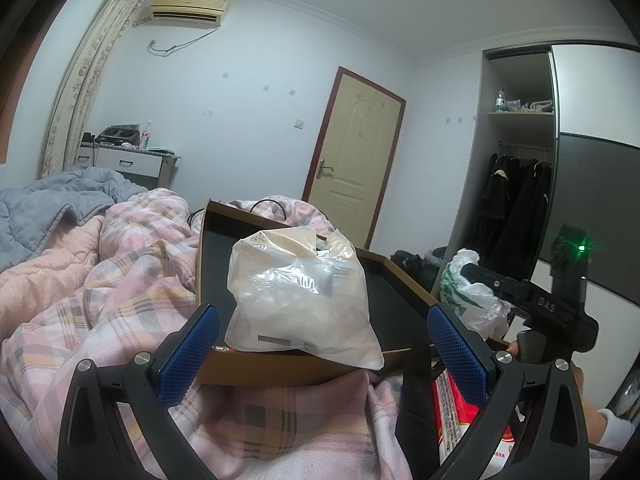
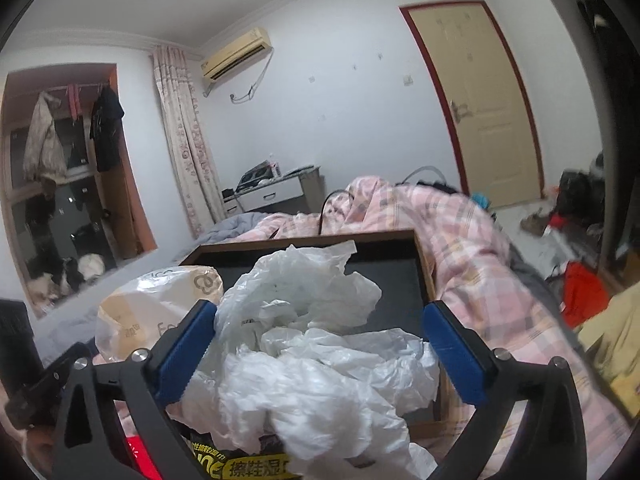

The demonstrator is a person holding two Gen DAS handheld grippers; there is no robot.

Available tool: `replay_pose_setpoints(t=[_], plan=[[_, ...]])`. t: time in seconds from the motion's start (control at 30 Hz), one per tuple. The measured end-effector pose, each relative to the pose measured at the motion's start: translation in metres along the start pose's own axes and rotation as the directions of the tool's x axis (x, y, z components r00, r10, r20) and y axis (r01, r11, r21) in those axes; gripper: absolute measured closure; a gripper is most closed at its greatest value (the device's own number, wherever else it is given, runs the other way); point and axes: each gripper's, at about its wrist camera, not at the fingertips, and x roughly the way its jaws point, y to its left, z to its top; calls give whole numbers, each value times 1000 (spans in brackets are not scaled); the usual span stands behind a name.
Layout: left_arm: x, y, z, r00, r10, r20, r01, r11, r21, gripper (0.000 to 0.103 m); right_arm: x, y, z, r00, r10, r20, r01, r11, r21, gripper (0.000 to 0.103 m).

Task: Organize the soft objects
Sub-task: 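Lift the white plastic and black WIPES pack with the right gripper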

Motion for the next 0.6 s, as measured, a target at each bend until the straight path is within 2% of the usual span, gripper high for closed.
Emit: replay_pose_setpoints(t=[0.13, 0.2, 0.27, 0.53, 0.6], plan=[[0, 0, 0, 1000, 0, 0, 0, 1000, 3, 0, -18, 3, 0, 995, -36, 91, 39, 999, -31, 1], [1, 0, -1, 1000, 2, -1, -1, 1000, 6, 0, -27, 1, 2, 988, -30, 152, 36, 999, -32, 1], [1, 0, -1, 1000, 0, -1, 0, 1000, 5, 0, -28, -1, 5, 984, -25, 175, 31, 999, -32, 1], [1, 0, -1, 1000, 1, -1, -1, 1000, 5, 0, -2, -6, 4, 996, -69, 57, 70, 997, -20, 1], [1, -1, -1, 1000, 0, -1, 0, 1000, 4, 0, -12, -6, 2, 993, -87, 76, 89, 996, -21, 1]])
